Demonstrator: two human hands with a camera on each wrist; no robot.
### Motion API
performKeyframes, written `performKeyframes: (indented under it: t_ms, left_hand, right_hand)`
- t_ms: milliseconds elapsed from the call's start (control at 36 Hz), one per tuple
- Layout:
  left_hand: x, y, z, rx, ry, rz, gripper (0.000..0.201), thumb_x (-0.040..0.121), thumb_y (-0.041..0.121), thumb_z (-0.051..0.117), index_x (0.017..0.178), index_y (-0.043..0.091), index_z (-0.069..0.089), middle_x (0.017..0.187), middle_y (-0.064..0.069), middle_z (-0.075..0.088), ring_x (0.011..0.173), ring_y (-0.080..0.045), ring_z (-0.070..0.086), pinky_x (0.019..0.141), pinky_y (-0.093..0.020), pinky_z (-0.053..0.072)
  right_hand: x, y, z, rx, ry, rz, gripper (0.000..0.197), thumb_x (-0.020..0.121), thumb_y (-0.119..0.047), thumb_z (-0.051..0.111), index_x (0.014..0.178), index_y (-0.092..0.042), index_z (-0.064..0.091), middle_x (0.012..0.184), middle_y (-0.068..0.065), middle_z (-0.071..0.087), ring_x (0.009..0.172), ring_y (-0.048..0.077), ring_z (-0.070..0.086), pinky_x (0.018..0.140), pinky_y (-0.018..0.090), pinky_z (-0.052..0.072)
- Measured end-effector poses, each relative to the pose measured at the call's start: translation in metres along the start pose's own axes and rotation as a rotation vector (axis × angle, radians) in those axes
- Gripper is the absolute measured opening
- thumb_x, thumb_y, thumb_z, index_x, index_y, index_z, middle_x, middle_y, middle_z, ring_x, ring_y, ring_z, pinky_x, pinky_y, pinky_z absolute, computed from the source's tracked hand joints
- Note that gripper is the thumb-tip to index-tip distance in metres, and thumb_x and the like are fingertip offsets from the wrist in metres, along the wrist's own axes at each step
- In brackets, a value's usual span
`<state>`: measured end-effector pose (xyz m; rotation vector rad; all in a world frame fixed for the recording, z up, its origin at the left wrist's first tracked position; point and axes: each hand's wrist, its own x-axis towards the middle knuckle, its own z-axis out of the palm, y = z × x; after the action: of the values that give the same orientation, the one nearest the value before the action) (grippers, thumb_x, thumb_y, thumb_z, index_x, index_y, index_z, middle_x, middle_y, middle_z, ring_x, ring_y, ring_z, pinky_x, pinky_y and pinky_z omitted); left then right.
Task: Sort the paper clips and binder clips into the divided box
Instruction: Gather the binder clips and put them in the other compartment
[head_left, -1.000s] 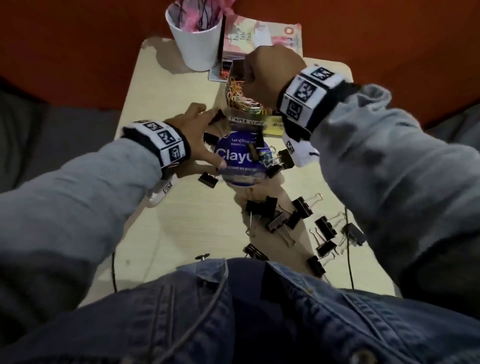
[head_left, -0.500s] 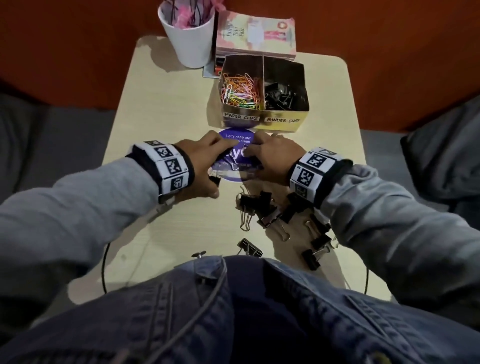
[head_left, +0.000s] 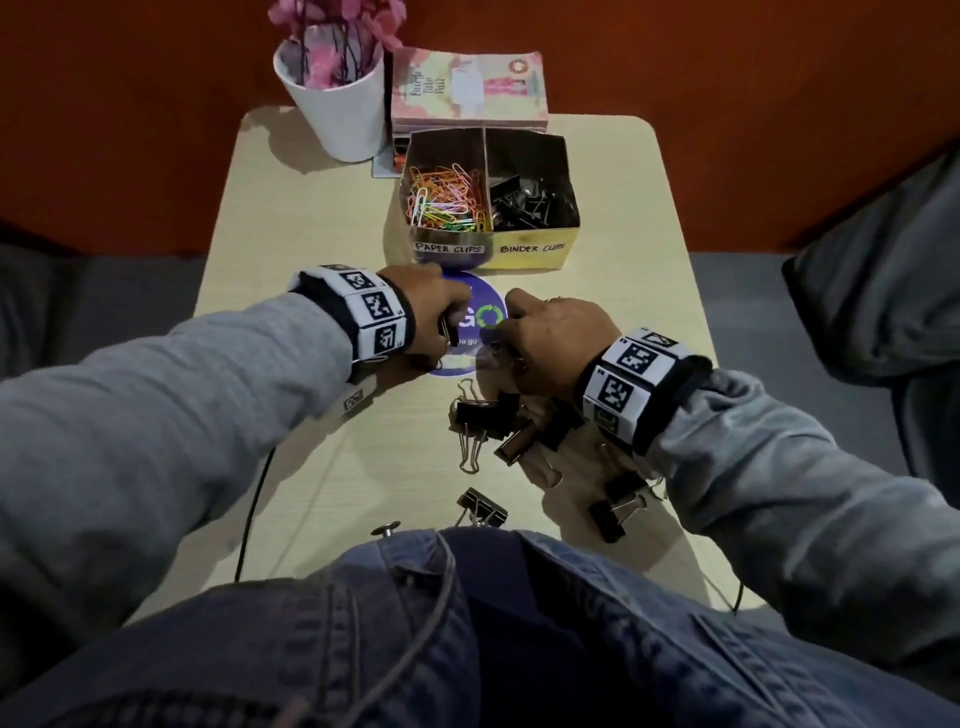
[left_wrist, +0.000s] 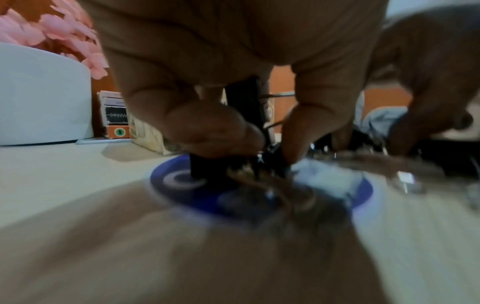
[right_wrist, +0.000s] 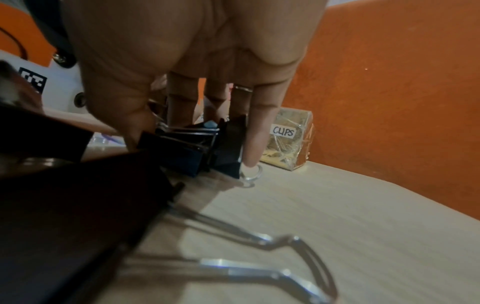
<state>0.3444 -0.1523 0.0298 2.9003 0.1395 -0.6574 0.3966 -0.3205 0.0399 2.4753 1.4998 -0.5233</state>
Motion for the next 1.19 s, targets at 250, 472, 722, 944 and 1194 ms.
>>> performKeyframes:
  t_ms: [250,472,722,944,1194]
  left_hand:
    - [0.023,0.013,-0.079,-0.254,0.232,0.060,0.011,0.083,0.020,0.066,0.092,0.023,0.060,0.089,0.002,0.057,0.087,-0.021,0.055,0.072,-0.025,0.039]
    - [0.067,0.020,-0.100,-0.185,0.306,-0.001,0.040,0.082,0.024,0.068,0.119,0.018,0.054,0.120,-0.008,0.057,0.106,-0.028,0.055,0.081,-0.034,0.042]
    - [-0.016,-0.021,-0.059,-0.258,0.260,-0.049,0.035,0.080,0.030,0.072,0.111,0.020,0.058,0.104,-0.004,0.061,0.084,-0.019,0.053,0.070,-0.028,0.040]
    - [-0.049,-0.005,0.022,-0.023,-0.118,-0.116,0.091,0.061,0.079,0.059,0.135,0.032,0.032,0.129,-0.002,0.034,0.101,-0.028,0.056,0.082,-0.033,0.048]
    - [-0.069,0.014,0.036,-0.003,-0.131,0.002,0.123,0.045,0.087,0.060,0.143,0.036,0.007,0.139,-0.002,0.025,0.108,-0.028,0.054,0.081,-0.033,0.049]
  right_hand:
    - [0.002,-0.003,0.003,-0.031,0.016,-0.014,0.036,0.094,-0.036,0.050,0.129,-0.029,0.053,0.129,0.005,0.043,0.090,0.031,0.062,0.063,0.030,0.036]
    - [-0.001,0.007,0.000,0.105,0.083,-0.001,0.028,0.090,-0.029,0.055,0.114,-0.020,0.064,0.127,0.005,0.047,0.099,0.029,0.059,0.071,0.028,0.038]
    - [0.007,0.044,-0.053,0.366,0.432,0.172,0.020,0.080,-0.020,0.068,0.098,-0.015,0.073,0.112,0.007,0.058,0.098,0.025,0.057,0.080,0.037,0.050]
    - [0.073,0.055,-0.091,0.292,0.414,0.299,0.021,0.084,-0.016,0.063,0.102,-0.018,0.072,0.116,0.004,0.065,0.104,0.025,0.060,0.080,0.029,0.045]
    - [-0.039,0.064,-0.056,0.103,0.035,0.342,0.089,0.066,-0.074,0.059,0.138,-0.024,0.043,0.130,0.010,0.053,0.114,0.033,0.055,0.092,0.045,0.048]
